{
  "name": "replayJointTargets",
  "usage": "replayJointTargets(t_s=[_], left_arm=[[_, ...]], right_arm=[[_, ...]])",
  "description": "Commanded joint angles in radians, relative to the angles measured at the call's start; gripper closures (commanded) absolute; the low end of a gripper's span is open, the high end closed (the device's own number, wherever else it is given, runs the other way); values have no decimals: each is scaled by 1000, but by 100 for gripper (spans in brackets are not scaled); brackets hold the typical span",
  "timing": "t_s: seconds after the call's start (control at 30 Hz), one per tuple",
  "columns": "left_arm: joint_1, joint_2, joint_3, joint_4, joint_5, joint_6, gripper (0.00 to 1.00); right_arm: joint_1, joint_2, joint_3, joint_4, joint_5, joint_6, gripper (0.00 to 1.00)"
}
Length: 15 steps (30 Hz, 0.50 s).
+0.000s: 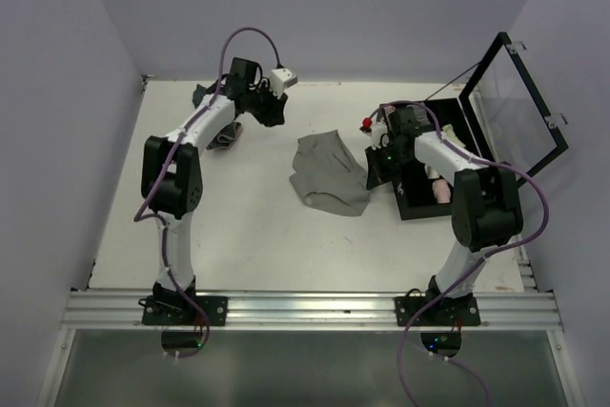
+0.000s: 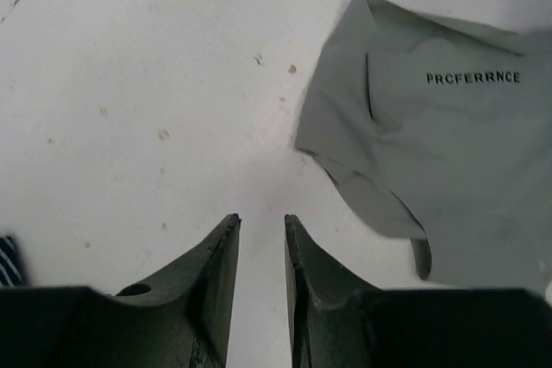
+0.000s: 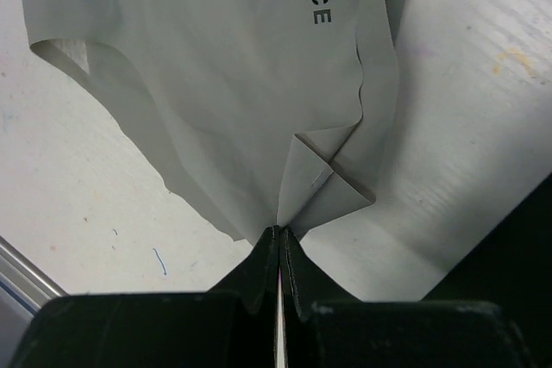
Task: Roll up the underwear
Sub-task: Flatten the underwear
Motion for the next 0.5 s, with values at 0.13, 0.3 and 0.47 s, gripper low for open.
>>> replayJointTargets(t_s=[0.13, 0.3, 0.47], left_arm=[[-48, 192, 137, -74, 118, -39, 64], [-53, 14, -176, -96, 163, 49, 54], [-55, -69, -351, -90, 180, 138, 48]], right_arm=[[-10, -18, 12, -4, 35, 12, 100], [-10, -13, 25, -2, 39, 9, 100], [-10, 16, 42, -5, 2, 10, 100]])
